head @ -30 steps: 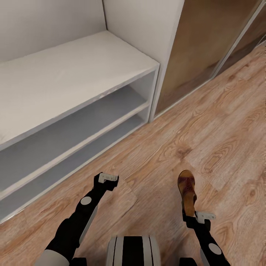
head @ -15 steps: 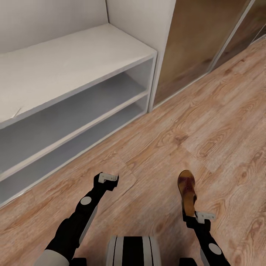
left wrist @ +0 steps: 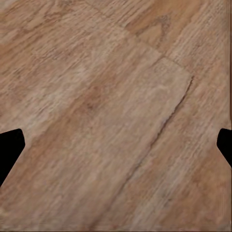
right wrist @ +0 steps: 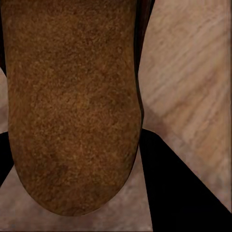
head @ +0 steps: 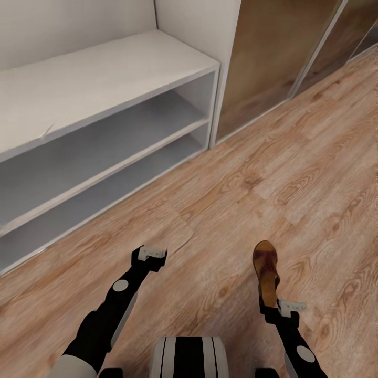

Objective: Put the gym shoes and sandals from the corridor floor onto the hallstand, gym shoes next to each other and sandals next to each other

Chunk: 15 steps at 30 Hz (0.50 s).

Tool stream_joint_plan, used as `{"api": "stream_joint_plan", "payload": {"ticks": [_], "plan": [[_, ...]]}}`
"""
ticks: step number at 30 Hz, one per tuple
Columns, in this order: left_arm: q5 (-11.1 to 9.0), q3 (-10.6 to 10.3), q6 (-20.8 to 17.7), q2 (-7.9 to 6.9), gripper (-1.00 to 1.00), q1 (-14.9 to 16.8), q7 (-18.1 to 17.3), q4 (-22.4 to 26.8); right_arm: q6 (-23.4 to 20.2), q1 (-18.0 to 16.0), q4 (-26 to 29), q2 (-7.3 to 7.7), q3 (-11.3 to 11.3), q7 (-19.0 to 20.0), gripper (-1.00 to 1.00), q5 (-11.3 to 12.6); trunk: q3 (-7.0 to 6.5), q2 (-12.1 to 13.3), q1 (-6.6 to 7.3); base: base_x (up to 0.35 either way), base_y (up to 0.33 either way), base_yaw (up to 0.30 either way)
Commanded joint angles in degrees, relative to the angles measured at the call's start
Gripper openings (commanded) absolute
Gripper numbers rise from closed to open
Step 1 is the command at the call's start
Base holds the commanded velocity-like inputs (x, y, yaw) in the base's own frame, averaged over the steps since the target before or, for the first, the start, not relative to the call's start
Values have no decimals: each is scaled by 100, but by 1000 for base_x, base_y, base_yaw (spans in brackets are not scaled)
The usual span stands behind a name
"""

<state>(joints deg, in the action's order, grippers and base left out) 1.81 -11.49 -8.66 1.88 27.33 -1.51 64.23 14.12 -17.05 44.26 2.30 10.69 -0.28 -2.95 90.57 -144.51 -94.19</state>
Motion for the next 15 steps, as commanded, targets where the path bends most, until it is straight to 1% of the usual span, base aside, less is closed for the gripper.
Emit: {"api": "stream_joint_plan", "payload": {"ticks": [1, 2, 5, 7, 9, 13, 15], "plan": [[20, 17, -28, -6, 100, -1, -16, -8, 29, -1, -2, 3, 10, 3, -100, -12, -6, -1, 4, -330, 0, 0], [19, 29, -21, -18, 100, -4, -16, -12, 37, -1, -3, 5, 11, 6, -100, -14, -15, -1, 4, -261, 0, 0], [5, 59, 2, -83, 100, -16, -16, 0, 45, 0, -9, 13, 12, 25, -100, -19, -42, -1, 4, -83, 0, 0], [5, 64, 11, -125, 100, -30, -16, 7, 49, 0, -13, 22, 12, 39, -100, -20, -60, -1, 4, -32, 0, 0], [-14, 70, 25, -219, 100, -121, -16, 39, 53, 5, -19, 37, 12, 49, -100, -21, -78, -1, 4, -12, 0, 0], [-28, 75, 30, -324, 100, -207, -16, 57, 57, 8, -20, 49, 12, 54, -100, -21, -114, -1, 4, -4, 0, 0], [-29, 76, 31, -347, 100, -246, -16, 33, 137, 9, -15, 46, 12, 50, -100, -21, -176, 2, 10, -1, 0, 0]]}}
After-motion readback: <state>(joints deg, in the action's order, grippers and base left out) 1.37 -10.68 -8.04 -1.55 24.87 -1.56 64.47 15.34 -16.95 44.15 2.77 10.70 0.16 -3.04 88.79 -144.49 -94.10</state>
